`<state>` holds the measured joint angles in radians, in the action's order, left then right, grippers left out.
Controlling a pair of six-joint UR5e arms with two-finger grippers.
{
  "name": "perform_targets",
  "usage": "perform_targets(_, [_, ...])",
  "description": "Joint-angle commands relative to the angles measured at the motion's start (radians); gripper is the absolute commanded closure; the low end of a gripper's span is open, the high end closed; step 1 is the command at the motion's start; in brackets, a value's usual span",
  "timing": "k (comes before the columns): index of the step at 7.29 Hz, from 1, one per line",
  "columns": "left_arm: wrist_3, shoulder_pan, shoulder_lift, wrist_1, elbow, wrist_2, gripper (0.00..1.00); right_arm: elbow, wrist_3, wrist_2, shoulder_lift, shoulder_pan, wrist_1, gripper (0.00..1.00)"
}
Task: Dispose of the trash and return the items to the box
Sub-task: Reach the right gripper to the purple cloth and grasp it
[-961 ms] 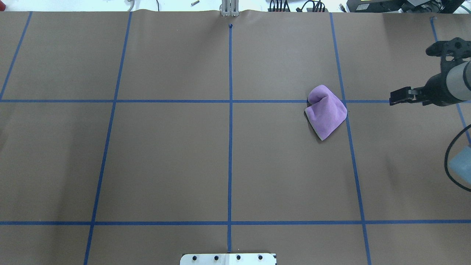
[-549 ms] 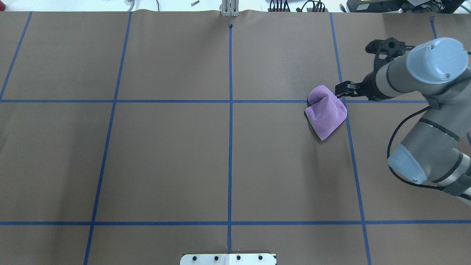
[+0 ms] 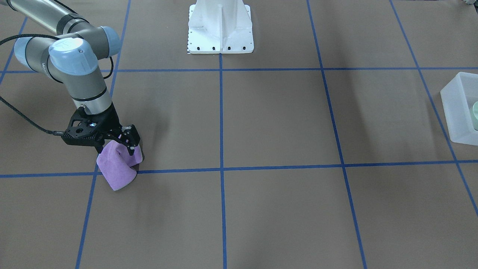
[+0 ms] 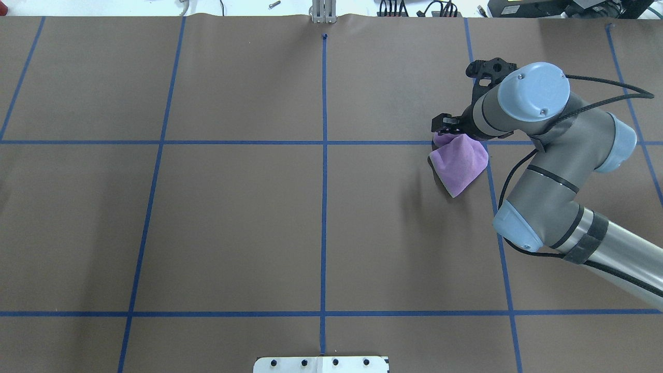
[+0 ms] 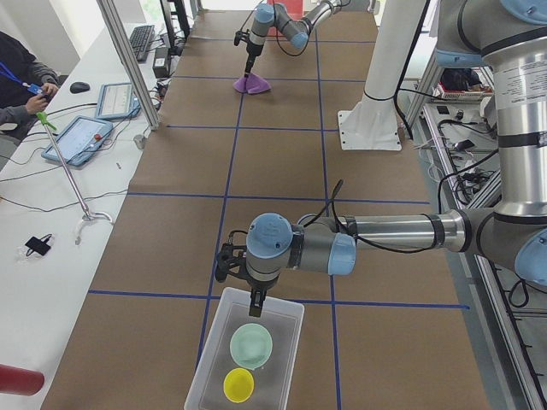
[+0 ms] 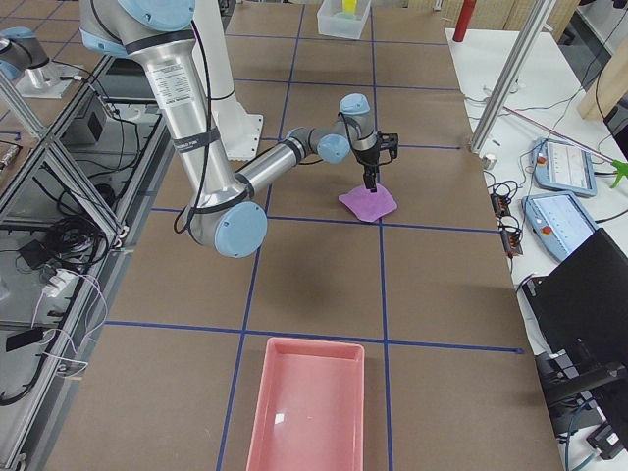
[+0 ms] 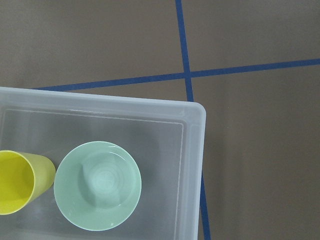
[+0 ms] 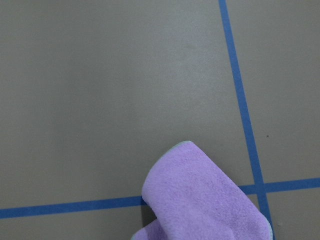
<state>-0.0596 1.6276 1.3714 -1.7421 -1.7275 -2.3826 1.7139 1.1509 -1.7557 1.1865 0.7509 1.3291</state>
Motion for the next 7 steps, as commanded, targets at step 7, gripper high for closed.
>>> perform_targets(7, [0.0, -0.003, -0.002, -0.001, 0.003, -0.001, 0.02, 0.299, -0.008, -0.017, 0.012, 0.034, 0.289, 1.0])
